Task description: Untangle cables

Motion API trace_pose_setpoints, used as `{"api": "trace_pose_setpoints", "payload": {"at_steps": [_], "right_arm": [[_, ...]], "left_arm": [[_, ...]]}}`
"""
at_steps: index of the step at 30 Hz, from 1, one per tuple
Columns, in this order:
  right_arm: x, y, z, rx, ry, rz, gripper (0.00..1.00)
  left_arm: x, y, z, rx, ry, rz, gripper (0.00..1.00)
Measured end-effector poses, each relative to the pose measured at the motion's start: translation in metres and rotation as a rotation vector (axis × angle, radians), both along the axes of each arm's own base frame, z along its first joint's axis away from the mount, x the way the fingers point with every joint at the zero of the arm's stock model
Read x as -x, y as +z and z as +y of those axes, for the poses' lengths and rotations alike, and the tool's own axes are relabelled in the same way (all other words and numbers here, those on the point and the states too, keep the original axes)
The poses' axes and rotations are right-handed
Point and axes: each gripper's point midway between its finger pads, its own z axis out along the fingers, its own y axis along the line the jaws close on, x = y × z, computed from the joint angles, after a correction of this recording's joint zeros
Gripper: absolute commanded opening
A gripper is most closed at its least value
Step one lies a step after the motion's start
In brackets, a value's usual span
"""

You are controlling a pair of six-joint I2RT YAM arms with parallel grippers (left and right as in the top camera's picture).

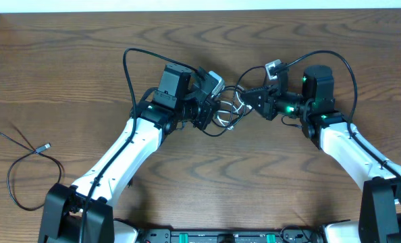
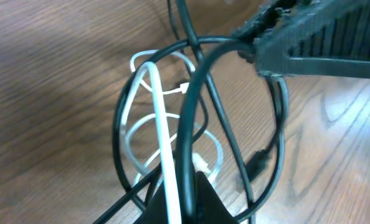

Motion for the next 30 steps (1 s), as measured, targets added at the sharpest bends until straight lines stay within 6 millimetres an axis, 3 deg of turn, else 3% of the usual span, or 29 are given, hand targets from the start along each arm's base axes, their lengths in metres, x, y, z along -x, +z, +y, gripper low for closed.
{"api": "trace_pose_setpoints", "payload": {"at_steps": [10,16,21,24,27,30], "right_arm": [[-0.001,0.002,0.000,-0.006,0.003,-0.010,0.01],[-0.001,0.038,-0.003,-0.137,0.070,-0.084,0.01],[-0.004,0.065,-0.025,-0.236,0.087,-0.099,0.01],[-0.009,0.070,-0.046,-0.267,0.054,-0.066,0.01],[-0.015,0.069,-0.067,-0.280,0.005,-0.040,0.01],[-0.017,0.066,-0.079,-0.285,-0.027,-0.016,0.01]], "left_arm": [[-0.001,0.004,-0.004,0.021,-0.013,-0.011,0.08],[-0.011,-0.018,0.028,-0.165,0.123,-0.014,0.08],[-0.015,-0.036,0.072,-0.392,0.263,-0.017,0.07],[-0.015,-0.041,0.095,-0.497,0.321,-0.023,0.07],[-0.017,-0.041,0.101,-0.531,0.341,-0.033,0.07],[-0.017,-0.041,0.096,-0.503,0.325,-0.030,0.08]]}}
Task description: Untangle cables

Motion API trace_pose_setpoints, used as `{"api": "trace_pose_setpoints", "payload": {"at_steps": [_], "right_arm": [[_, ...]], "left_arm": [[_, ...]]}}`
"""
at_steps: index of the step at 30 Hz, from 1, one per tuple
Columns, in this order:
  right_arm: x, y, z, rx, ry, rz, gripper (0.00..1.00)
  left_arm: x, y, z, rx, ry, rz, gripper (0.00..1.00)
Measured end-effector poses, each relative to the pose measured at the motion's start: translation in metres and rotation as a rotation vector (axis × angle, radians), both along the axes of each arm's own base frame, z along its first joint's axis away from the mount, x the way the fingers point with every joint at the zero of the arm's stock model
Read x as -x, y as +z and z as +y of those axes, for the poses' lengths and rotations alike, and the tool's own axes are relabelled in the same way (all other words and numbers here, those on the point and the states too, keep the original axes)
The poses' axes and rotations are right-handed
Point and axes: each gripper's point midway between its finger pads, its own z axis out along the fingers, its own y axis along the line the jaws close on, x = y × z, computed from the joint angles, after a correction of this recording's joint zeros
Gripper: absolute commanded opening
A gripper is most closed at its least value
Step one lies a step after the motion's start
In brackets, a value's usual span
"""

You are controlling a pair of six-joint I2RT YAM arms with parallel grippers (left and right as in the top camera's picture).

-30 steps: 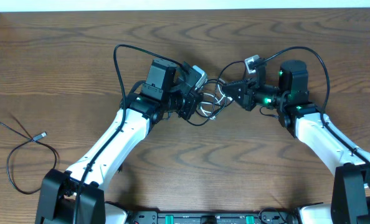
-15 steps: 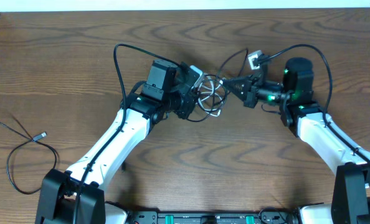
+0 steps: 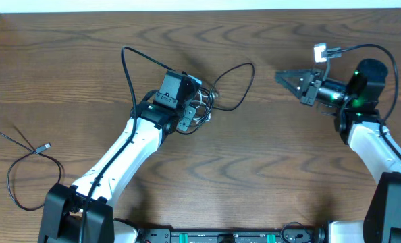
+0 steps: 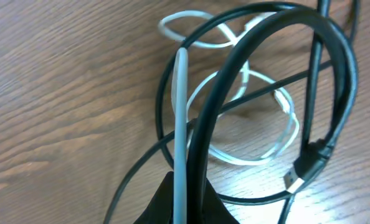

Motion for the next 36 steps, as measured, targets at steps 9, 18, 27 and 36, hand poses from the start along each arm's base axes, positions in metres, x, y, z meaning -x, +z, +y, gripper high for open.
{"api": "trace_pose_setpoints", "payload": {"at_steps": [9,18,27,36], "right_arm": [[0.016,-0.037,0.018,0.046,0.034,0.169,0.51],[0.029,-0.056,0.063,0.146,0.082,0.173,0.49],[0.031,-0.060,0.063,0.153,0.083,0.191,0.41],[0.040,-0.070,0.061,0.155,0.097,0.273,0.54]], "left_arm": [[0.002,0.036,-0.083,0.413,-0.267,-0.027,0.07],[0.022,0.051,-0.123,0.515,-0.410,-0.026,0.08],[0.007,0.036,-0.100,0.353,-0.292,-0.065,0.08],[-0.009,0.031,-0.076,0.239,-0.175,-0.119,0.07]]}}
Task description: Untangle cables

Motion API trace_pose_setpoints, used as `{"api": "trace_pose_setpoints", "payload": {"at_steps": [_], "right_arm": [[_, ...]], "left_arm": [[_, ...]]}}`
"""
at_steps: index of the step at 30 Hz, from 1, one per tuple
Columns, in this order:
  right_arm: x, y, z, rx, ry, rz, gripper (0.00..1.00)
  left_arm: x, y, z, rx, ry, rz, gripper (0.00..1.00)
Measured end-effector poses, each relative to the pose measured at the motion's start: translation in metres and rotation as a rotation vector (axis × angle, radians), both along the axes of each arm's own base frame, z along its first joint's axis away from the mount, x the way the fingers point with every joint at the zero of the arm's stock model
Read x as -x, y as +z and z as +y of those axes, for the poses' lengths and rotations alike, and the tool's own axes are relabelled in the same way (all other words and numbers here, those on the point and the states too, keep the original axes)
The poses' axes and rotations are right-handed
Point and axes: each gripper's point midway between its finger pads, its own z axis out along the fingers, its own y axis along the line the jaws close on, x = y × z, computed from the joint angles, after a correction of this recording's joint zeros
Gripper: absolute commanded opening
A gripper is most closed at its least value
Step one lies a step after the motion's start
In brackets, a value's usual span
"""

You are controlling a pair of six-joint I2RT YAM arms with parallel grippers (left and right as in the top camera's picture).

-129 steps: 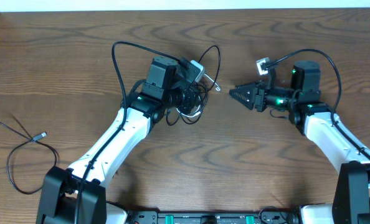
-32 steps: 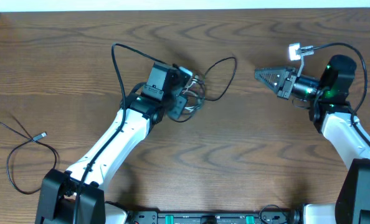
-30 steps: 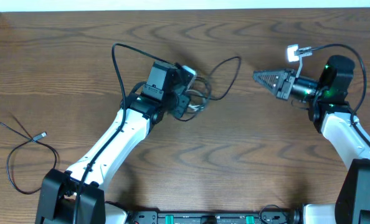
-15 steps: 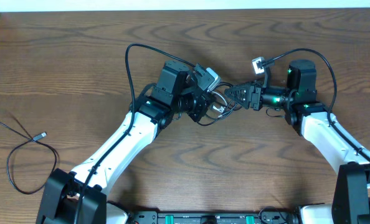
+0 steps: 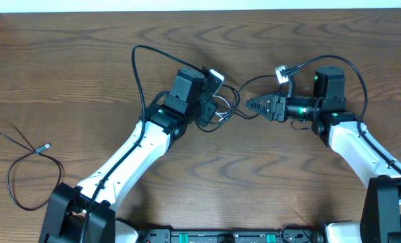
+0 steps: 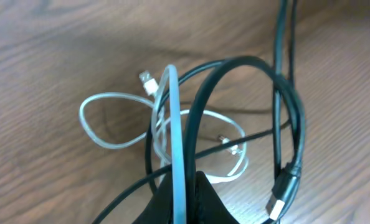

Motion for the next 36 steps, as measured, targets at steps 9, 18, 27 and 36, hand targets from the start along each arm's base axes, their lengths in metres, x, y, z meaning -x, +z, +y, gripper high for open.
{"api": "trace_pose_setpoints", "payload": {"at_steps": [9,18,27,36], "right_arm": [[0.002,-0.011,0.009,0.065,-0.004,-0.004,0.66],[-0.005,-0.017,0.005,0.110,-0.045,-0.018,0.01],[-0.004,0.012,0.002,-0.021,0.034,-0.109,0.01],[-0.002,0.055,-0.045,-0.191,0.101,-0.258,0.01]], "left_arm": [[0.007,0.026,-0.043,0.226,-0.109,0.007,0.08],[0.020,0.029,-0.058,0.282,-0.159,0.047,0.08],[0.007,-0.009,0.005,-0.061,0.048,0.026,0.08],[-0.002,-0.029,0.094,-0.252,0.251,0.100,0.07]]}}
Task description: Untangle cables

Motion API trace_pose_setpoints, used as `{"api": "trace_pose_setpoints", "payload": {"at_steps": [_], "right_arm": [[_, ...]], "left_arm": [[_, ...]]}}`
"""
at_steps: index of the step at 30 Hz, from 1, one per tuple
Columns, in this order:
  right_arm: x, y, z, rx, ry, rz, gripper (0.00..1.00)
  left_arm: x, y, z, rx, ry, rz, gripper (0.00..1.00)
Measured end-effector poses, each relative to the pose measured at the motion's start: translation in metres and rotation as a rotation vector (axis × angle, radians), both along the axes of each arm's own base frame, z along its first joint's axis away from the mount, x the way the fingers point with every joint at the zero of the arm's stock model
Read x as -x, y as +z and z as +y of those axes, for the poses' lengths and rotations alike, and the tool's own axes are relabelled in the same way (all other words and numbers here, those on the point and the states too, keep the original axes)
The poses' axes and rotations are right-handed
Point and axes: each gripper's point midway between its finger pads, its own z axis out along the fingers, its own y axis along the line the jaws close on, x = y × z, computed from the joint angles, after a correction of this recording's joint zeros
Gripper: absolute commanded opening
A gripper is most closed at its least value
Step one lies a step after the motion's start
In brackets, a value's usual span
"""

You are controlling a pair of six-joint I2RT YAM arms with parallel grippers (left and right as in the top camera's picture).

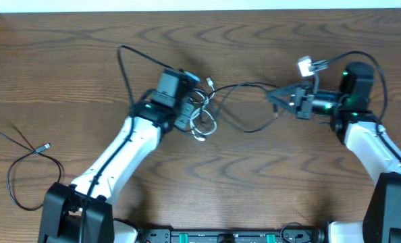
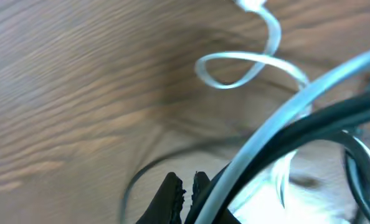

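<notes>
A tangle of white cable (image 1: 203, 125) and black cable (image 1: 249, 129) lies at the table's middle left. My left gripper (image 1: 194, 108) is shut on the bundle. In the left wrist view its fingertips (image 2: 186, 182) stand almost together, and the white cable (image 2: 235, 61) and a thick black cable (image 2: 309, 134) run up past them, blurred. My right gripper (image 1: 273, 97) is to the right of the tangle, shut on a black strand that stretches from the bundle to it. A slack black loop hangs below that strand.
A separate black cable (image 1: 21, 177) with a plug at its end lies looped near the table's left edge. The wooden table (image 1: 207, 196) spreads in front of both arms. Each arm's own black lead arcs above its wrist.
My right gripper has moved to the right, away from the tangle, and a black strand now stretches from the bundle to it. My left gripper has shifted left with the bundle.
Both grippers met at the tangle. Then the right one stood open far to the right while the left held the bundle. Then the right gripper was back at the tangle's edge. Now it is withdrawn with a black strand drawn out.
</notes>
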Motion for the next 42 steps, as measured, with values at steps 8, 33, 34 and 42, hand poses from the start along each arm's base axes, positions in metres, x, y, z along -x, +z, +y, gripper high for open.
{"api": "trace_pose_setpoints", "payload": {"at_steps": [8,33,34,42], "right_arm": [[0.000,0.002,-0.011,-0.015,-0.010,0.004,0.43],[0.004,-0.025,0.004,0.060,-0.032,0.077,0.68],[0.006,-0.025,0.008,0.062,-0.018,0.067,0.70],[0.015,-0.023,0.027,0.076,0.048,-0.018,0.77]], "left_arm": [[-0.003,0.004,-0.016,0.093,-0.041,-0.006,0.07],[0.000,0.113,-0.142,0.857,-0.463,-0.126,0.08],[0.002,0.115,-0.144,0.873,-0.475,-0.124,0.07],[0.018,0.127,-0.154,0.963,-0.548,-0.069,0.08]]}}
